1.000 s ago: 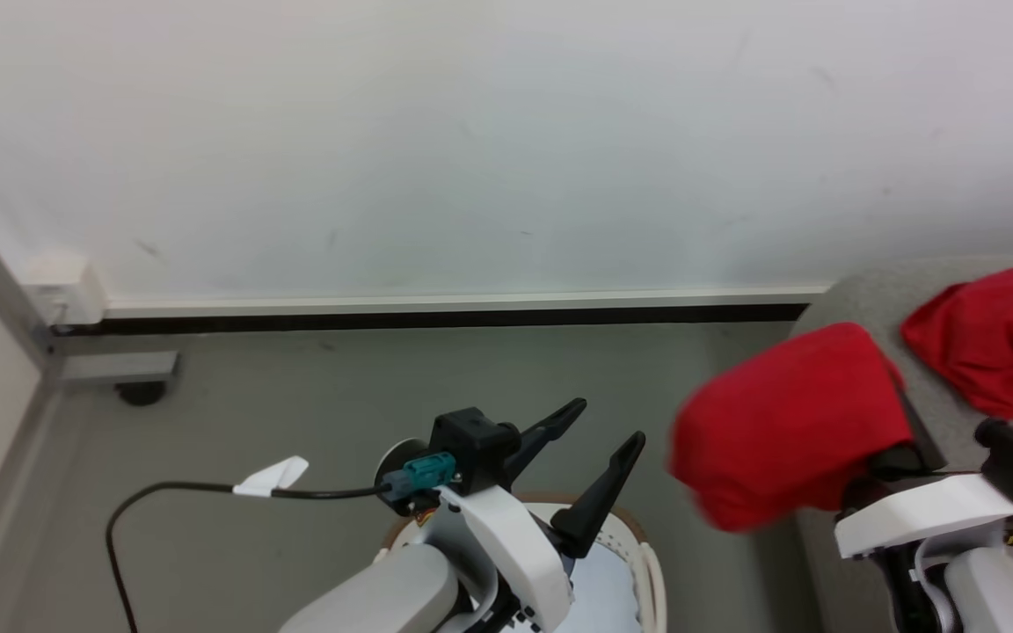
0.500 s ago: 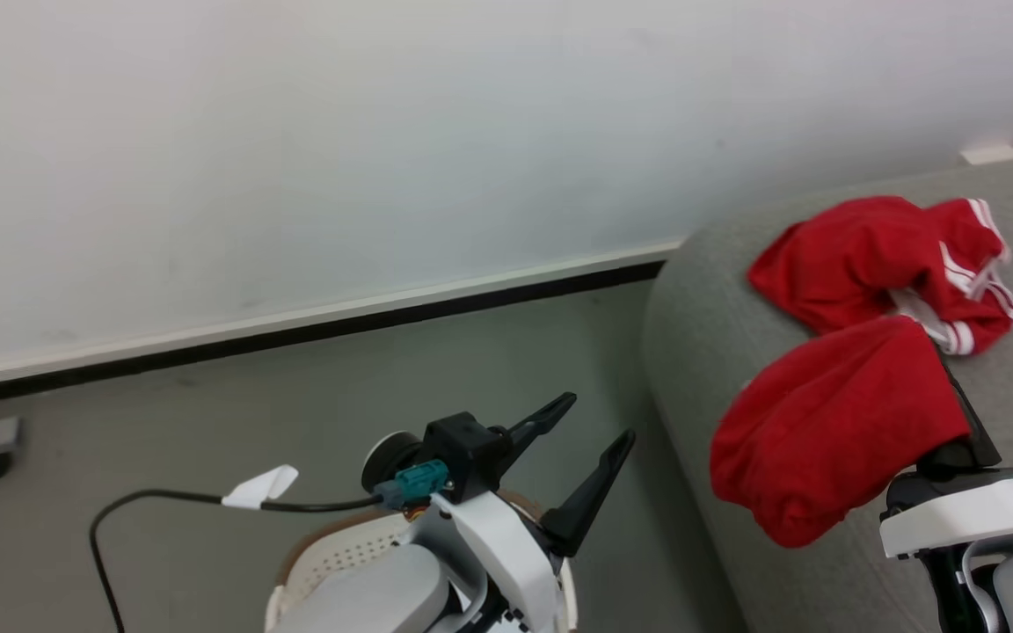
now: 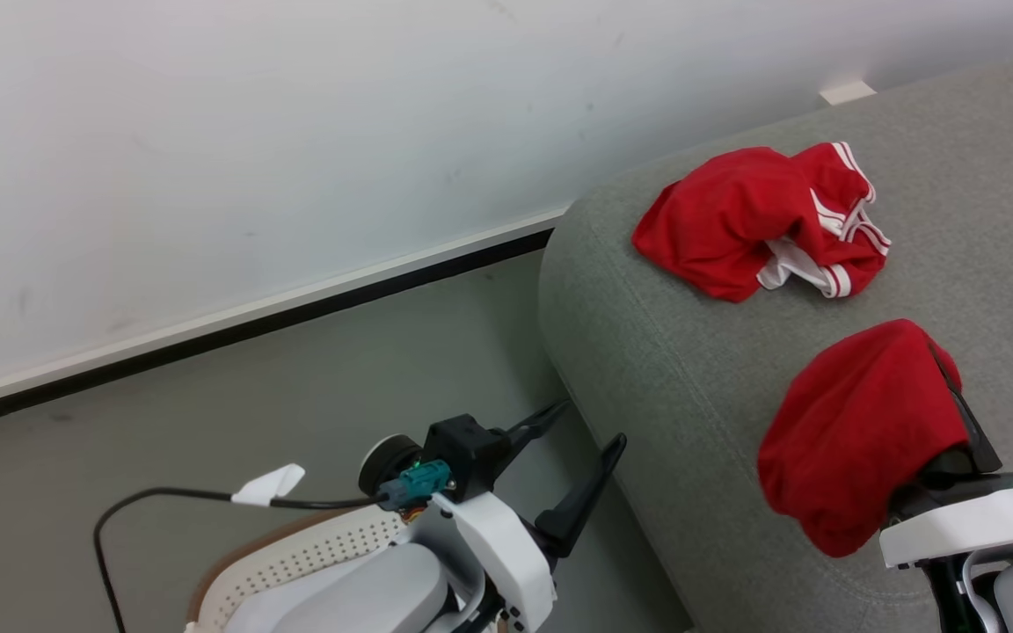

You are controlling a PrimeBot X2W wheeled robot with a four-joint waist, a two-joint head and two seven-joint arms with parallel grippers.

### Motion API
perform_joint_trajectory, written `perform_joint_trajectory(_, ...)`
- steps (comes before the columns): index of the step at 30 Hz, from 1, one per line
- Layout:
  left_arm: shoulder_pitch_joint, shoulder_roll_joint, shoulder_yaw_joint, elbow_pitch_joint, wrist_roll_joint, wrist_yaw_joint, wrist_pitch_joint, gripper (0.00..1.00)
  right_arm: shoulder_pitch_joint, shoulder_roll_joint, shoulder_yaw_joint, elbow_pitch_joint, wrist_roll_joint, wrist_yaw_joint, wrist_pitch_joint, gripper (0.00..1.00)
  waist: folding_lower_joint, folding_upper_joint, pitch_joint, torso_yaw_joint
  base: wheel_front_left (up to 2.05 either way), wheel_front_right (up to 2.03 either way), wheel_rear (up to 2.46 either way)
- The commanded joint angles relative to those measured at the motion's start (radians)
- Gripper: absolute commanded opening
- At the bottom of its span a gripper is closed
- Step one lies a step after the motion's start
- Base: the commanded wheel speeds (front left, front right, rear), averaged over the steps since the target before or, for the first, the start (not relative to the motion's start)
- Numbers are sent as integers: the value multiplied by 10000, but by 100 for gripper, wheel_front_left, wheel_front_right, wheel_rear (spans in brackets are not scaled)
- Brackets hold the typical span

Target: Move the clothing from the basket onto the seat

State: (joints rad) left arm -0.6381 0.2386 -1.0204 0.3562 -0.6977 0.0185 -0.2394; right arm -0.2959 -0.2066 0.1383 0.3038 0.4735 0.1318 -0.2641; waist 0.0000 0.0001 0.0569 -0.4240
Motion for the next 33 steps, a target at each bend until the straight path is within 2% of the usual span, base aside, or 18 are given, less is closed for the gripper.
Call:
perform_joint_trajectory(1, -73, -1, -11, 91, 88, -21, -82, 100, 113, -46, 21, -64, -68, -23, -3, 0, 0, -1, 40, -165, 0, 0, 0)
perform_joint_trajectory(10, -83, -95, -76, 261, 112, -92, -115, 100, 138, 1, 37, -89, -77, -23, -3, 0, 0, -1, 60, -329, 0, 0, 0)
perform_joint_trajectory(19, -285, -109, -153, 295, 175, -145, -65, 100, -316, -127, -15, -217, -163, -23, -3, 0, 0, -1, 567, -38, 0, 0, 0)
perform_joint_trajectory(26, -626, 125, -165, 142, 338, -61, 144, 100, -1403, -663, -391, -308, -199, -23, -3, 0, 0, -1, 1516, 310, 0, 0, 0)
perform_joint_trajectory(33, -1004, 480, -72, -151, 453, 50, 381, 100, -2980, -1664, -802, 243, -133, -23, 2, 0, 0, -1, 2517, 592, 0, 0, 0)
